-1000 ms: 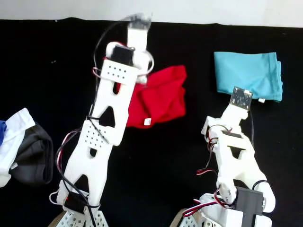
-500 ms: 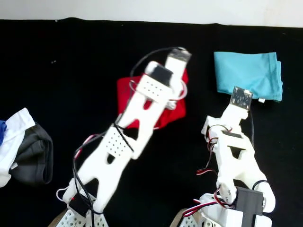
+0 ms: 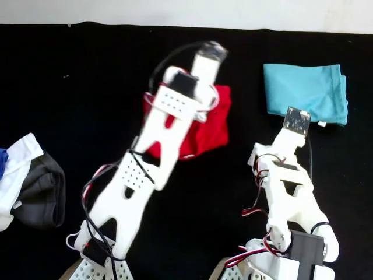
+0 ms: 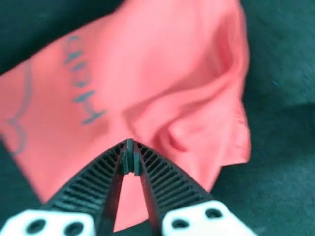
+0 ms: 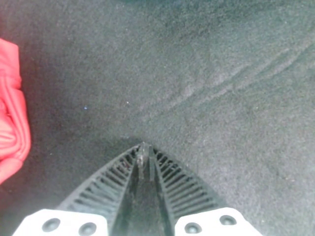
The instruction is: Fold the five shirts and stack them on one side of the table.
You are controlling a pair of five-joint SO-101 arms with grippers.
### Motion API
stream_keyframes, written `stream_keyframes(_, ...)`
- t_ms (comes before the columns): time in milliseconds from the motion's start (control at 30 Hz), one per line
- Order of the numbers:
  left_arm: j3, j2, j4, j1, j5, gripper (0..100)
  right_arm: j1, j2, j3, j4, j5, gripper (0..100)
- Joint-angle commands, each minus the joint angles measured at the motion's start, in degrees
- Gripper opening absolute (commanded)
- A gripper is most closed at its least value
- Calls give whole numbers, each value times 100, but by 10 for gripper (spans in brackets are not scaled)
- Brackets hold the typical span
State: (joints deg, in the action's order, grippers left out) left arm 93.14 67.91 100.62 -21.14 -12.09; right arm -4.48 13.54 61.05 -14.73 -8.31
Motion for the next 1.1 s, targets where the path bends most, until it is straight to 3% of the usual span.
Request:
stream_keyframes(0,136,-365,26,-4,26,9,48,-4,-207,92,-53,6)
stream_keyframes(300,-215,268,-9,-673,35,9,48,-4,-207,92,-53,6)
stream_keyframes(600,207,-48,26,-1130,378,9,31,-4,-207,92,-88,6)
stream_keyframes(833,180,-998,9,-532,369,9,31,-4,-207,92,-88,6)
stream_keyframes(1067,207,-198,-18,233,378,9,40,-4,-207,92,-88,6)
